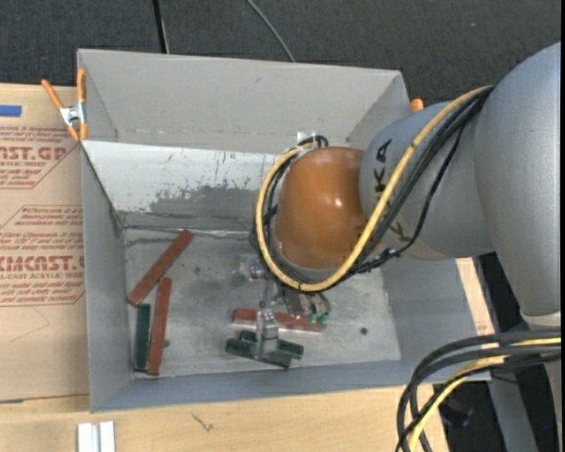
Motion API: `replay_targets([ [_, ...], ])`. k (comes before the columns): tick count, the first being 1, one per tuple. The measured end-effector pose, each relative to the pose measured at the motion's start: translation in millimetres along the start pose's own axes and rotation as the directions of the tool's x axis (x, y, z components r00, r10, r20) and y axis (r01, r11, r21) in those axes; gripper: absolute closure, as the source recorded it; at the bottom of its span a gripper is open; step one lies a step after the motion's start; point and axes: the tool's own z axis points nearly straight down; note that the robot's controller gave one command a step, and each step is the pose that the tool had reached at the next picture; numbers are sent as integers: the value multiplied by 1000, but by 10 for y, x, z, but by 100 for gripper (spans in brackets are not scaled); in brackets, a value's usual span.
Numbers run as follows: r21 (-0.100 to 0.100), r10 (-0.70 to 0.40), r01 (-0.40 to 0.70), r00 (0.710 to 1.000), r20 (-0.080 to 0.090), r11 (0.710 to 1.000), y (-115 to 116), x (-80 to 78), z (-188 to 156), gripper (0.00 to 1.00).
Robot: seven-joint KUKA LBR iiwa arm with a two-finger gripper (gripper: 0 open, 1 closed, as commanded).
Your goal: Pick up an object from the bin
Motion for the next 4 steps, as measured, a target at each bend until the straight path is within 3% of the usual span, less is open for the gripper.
replay_targets([
  [1,-2,-320,320,948,-4,948,-312,-41,508,100],
  [2,-2,-319,319,948,-4,948,-312,-41,508,100],
  [3,-2,-310,310,951,-1,951,-303,-97,-755,100],
  [4,-3,-310,310,951,-1,951,-302,-96,-754,100],
])
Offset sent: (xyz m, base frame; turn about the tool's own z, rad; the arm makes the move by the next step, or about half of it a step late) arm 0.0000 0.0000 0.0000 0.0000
